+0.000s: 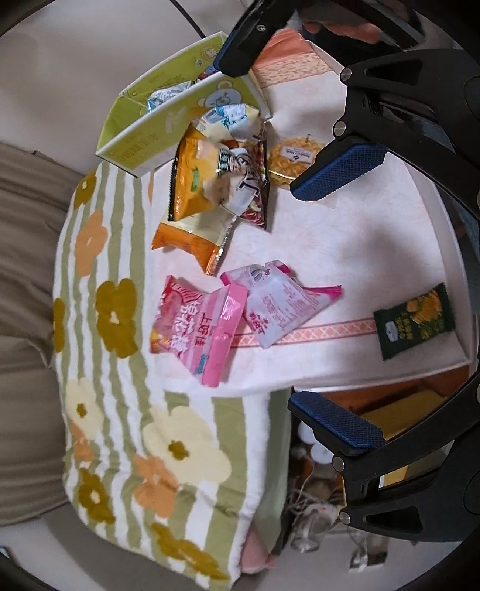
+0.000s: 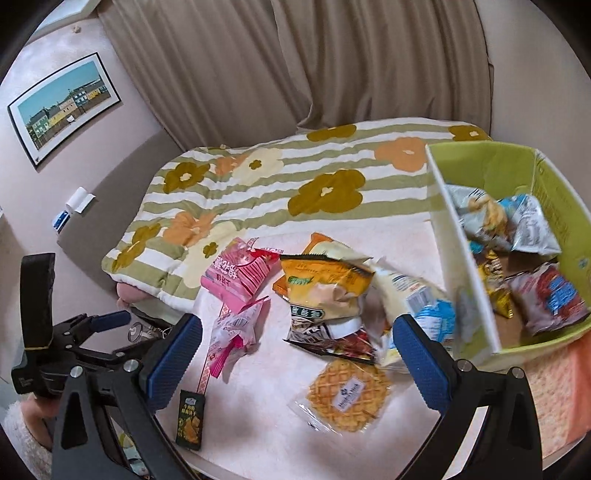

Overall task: Organize snacks
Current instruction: 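Move both tools back over the remaining snacks on the table, then grasp the pink-white bag with the left gripper while the right grasps the yellow barbecue bag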

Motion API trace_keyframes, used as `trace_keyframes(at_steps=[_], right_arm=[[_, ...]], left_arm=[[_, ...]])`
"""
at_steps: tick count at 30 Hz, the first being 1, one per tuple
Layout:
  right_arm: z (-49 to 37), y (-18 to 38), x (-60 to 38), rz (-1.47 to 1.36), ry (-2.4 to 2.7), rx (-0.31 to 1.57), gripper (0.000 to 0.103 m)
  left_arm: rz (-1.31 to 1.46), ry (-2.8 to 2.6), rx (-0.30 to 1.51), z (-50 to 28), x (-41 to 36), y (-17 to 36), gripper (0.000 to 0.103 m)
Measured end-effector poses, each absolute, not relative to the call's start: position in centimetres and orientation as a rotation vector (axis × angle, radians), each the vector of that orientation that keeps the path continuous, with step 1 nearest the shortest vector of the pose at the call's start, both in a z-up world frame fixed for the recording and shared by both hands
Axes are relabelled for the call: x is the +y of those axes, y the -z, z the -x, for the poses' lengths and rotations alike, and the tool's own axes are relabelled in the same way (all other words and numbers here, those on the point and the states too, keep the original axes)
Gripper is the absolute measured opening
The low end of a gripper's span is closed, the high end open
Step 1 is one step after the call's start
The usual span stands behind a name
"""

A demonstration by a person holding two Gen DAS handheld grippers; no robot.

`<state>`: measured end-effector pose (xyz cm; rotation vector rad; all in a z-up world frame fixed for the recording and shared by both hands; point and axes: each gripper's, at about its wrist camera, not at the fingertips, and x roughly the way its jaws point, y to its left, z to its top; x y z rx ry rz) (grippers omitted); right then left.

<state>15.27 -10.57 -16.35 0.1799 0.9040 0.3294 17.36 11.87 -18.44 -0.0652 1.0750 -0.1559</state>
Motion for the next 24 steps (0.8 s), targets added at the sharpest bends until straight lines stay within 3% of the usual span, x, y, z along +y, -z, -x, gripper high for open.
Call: trace_keyframes(at_steps=[9,24], right_arm=[[-17.7,20.9,-8.3,-0.168,-0.284,0.914,0.103],[-20.1,24.4,-7.2,-0.105,-0.233,0.924,0.103]], left_arm=[[0.128,0.110,1.126,-21.0,10.9,25.0,0.102],[0.168,0.028,1.165,-24.0,10.3,29.5,0.074]])
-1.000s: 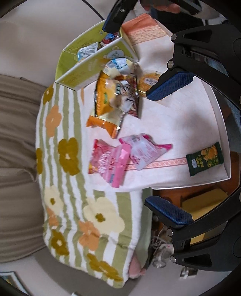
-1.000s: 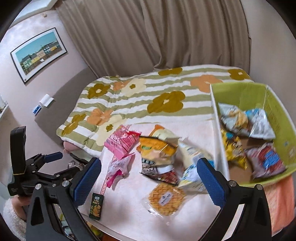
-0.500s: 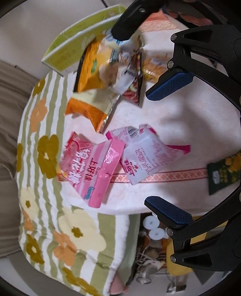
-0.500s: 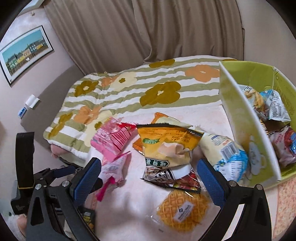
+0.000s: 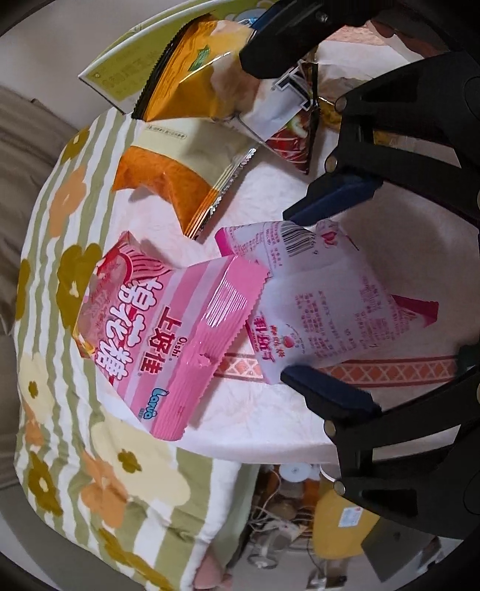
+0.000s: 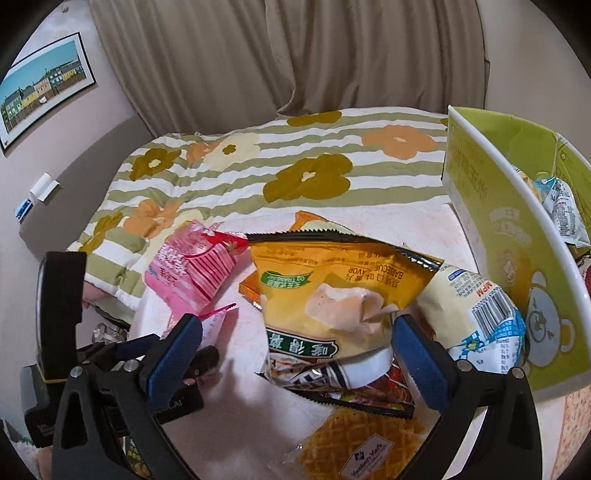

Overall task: Organize snacks
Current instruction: 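Grasp the pink-white bag with the left gripper while the right grasps the yellow barbecue bag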

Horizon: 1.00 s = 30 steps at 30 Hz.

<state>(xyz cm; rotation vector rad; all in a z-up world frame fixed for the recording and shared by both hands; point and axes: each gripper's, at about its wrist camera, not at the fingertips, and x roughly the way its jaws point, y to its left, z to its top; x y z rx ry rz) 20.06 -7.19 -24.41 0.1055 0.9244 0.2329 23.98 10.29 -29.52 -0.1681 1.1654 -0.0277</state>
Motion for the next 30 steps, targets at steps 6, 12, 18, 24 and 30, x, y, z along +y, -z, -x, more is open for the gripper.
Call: trace_keyframes(at_steps=[6,12,18,24,30], right_arm=[[-20.5,25.0,-7.4,-0.091,-0.217,0.927,0.099],[-20.5,25.0,-7.6,-0.080,-0.215,0.923,0.089],[-20.5,25.0,-7.7,-0.076,-0.207,0.925,0.086],[-20.6,25.2,-7.6,-0.057,-0.216,0.929,0.075],[-20.1,24.7,-7.5,-0.044,-0.246,0.926,0.062]], left_arm=[[0.170,0.021,1.148,-23.9,10.6,29.4,0.059],[0.173,0.034,1.138,-23.0,10.7,28.7,0.050],[0.178,0.051,1.144,-21.8,10.5,28.2,0.046],[0.185,0.048,1.141,-20.5,10.8,27.8,0.046],[0.194,0.053,1.126,-19.4,11.2,27.1,0.046]])
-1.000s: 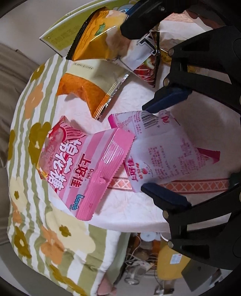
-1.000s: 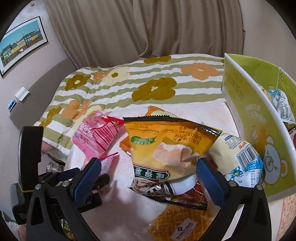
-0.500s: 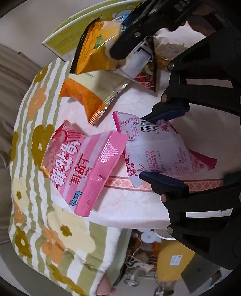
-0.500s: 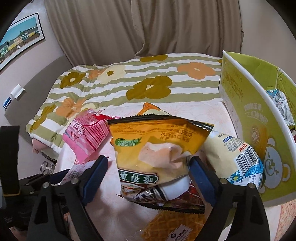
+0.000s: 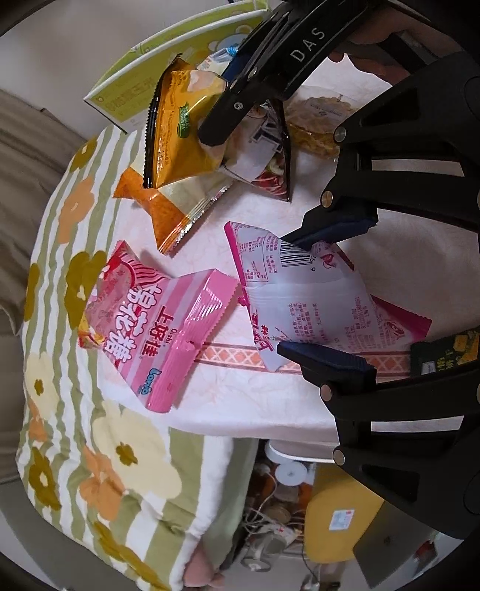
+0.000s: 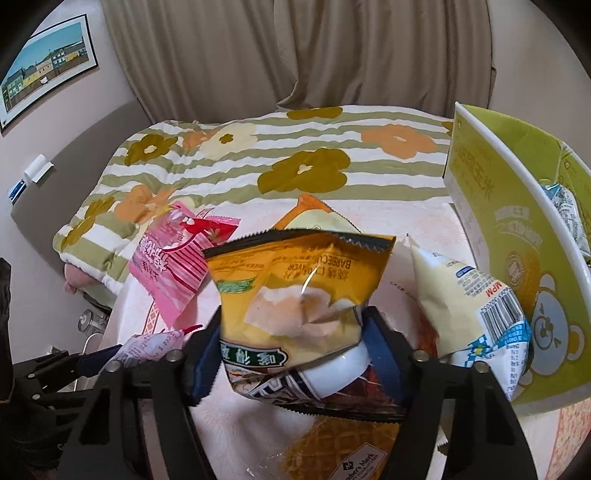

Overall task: Organize snacks
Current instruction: 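Grasp the pink-white bag with the left gripper while the right grasps the yellow barbecue bag, then carry both bags into the yellow-green box and open both grippers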

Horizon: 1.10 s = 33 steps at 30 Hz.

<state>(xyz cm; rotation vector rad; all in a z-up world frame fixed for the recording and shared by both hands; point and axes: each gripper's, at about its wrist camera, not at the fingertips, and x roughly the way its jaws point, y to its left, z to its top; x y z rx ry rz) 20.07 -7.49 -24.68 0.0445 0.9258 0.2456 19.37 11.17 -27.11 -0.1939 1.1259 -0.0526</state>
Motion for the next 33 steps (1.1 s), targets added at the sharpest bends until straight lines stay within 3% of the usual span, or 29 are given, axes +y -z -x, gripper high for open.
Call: trace_keyframes(at_steps=[18,33], right_arm=[[-14.8,15.1,-9.5,-0.117,-0.250,0.774,0.061],[-14.3,8.2,-23.0,-0.217,-0.223,0.675,0.061]], left_arm=[[0.186,0.127,0.948,-16.0,10.2,17.4,0.046],[0.165,0.120,0.787,-16.5,1.3,9.5,0.046]])
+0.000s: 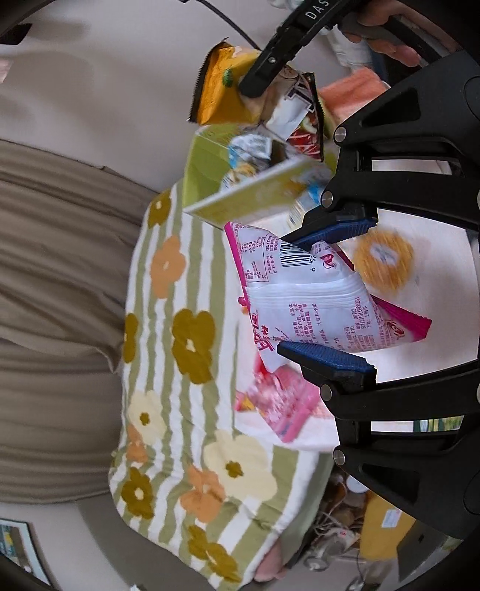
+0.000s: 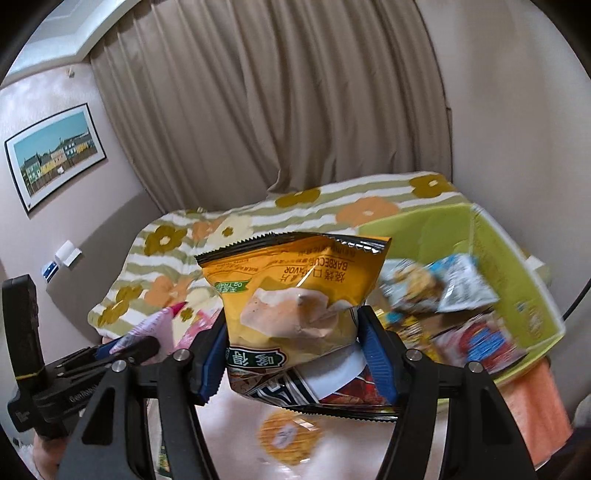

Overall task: Organize snacks
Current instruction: 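Carry both bags into the yellow-green box and open both grippers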

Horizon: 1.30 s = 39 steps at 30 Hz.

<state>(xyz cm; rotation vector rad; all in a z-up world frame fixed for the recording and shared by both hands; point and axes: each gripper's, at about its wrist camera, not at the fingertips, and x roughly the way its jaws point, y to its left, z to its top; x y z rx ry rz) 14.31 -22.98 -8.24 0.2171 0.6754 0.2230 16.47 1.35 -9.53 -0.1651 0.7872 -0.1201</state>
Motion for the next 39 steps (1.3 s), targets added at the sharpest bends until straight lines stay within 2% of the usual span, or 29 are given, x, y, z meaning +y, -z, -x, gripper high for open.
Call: trace_keyframes(at_steps=[13,21,28,30,31,32,34,39], right_arm=[[-18.1,7.0,-37.2,-0.218,-0.241,0.706,0.061],[-19.1,8.4,-41.1,-0.229,-0.227,0.744,0.061],[-20.1,10.3,-42.5,-0.263,-0.210,0.799,0.061],[-20.3,10.6,-42.8,-0.267,-0.206,0.806,0.061],[-20.4,10.7,-42.9,-0.274,-0.203,0.809,0.061],[-20.5,10.8,-43.0,-0.279,-0.202,0.811,0.061],[-20.7,10.9,-43.0,-0.284,-0.199,0.816,0.061],[-20.9,10.8,-43.0,-0.276,-0.199,0.836,0.061]], left_arm=[[0.150,0.142,0.752,-20.1,-14.6,7.2,0.046],[0.098,0.193,0.891,-23.3,-21.7,10.9,0.046],[0.093,0.228,0.991,-26.0,-23.9,14.5,0.046],[0.089,0.237,1.011,-26.4,-24.1,15.1,0.049],[0.081,0.246,1.024,-26.7,-24.3,15.4,0.058],[0.067,0.249,1.035,-26.9,-24.5,15.6,0.078],[0.027,0.238,1.031,-26.9,-24.7,15.6,0.100],[-0.054,0.238,0.989,-25.9,-24.3,14.3,0.100]])
